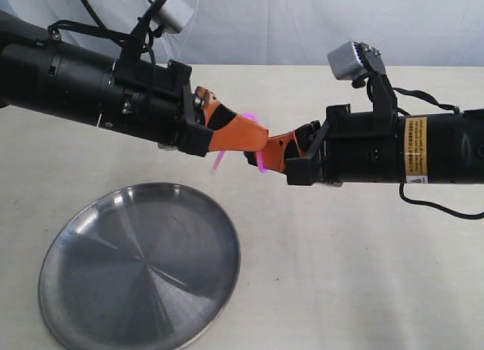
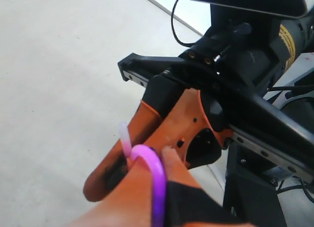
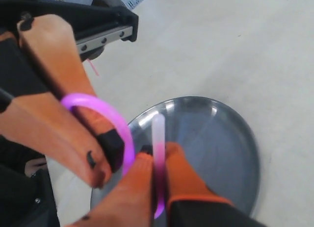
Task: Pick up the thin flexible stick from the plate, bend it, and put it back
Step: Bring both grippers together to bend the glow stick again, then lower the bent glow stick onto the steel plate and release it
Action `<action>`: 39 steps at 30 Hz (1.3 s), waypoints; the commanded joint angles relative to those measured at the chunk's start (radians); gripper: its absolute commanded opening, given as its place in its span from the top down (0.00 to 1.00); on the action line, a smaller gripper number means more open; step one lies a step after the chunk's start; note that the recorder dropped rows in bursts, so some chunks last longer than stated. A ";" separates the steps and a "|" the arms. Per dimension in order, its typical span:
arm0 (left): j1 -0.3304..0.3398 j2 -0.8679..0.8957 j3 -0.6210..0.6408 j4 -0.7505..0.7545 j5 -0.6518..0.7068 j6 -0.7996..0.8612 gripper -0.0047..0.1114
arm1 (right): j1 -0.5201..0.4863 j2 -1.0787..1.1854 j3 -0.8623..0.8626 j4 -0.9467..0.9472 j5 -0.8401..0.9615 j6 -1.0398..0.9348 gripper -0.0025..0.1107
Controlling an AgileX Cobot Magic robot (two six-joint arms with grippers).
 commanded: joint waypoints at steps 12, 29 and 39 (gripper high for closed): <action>0.020 0.011 -0.007 -0.097 -0.353 -0.007 0.96 | 0.035 -0.011 0.010 -0.148 -0.310 0.005 0.99; 0.020 0.011 -0.007 -0.060 -0.284 -0.064 0.96 | 0.035 -0.011 0.010 -0.123 -0.263 0.005 0.99; 0.020 -0.081 -0.007 0.261 -0.279 -0.360 0.58 | 0.035 -0.011 0.010 -0.121 -0.213 0.013 0.99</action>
